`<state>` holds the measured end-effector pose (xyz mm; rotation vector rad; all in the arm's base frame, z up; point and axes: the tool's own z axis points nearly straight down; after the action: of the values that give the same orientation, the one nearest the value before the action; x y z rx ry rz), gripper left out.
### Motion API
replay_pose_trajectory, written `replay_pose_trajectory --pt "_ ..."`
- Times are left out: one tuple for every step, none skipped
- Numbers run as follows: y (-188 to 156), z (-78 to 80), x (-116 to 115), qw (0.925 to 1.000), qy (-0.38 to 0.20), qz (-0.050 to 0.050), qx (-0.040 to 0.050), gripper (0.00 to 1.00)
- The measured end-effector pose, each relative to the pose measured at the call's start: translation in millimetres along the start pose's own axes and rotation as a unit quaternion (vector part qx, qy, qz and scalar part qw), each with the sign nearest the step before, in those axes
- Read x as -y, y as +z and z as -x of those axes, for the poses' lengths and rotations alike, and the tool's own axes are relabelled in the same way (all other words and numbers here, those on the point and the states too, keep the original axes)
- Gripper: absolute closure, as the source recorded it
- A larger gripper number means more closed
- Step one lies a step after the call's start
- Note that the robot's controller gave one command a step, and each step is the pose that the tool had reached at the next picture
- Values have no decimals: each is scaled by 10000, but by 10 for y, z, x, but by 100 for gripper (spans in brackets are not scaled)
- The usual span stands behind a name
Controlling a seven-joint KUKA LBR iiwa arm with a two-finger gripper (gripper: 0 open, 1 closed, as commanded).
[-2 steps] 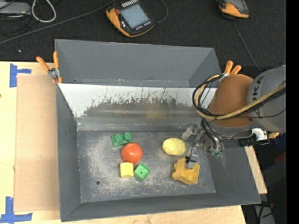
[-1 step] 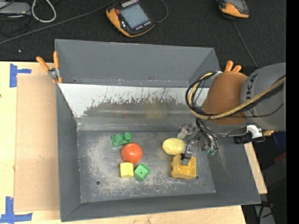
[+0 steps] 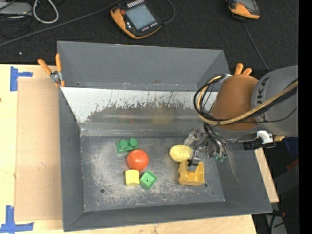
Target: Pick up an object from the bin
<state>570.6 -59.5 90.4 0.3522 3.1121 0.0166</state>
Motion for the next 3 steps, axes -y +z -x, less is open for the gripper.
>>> replay_pose_trajectory --pt "0 0 -2 10000 -5 -1 0 100" --pt "0 0 -3 10000 -10 -2 1 100" --pt "0 0 -4 10000 -13 -2 1 100"
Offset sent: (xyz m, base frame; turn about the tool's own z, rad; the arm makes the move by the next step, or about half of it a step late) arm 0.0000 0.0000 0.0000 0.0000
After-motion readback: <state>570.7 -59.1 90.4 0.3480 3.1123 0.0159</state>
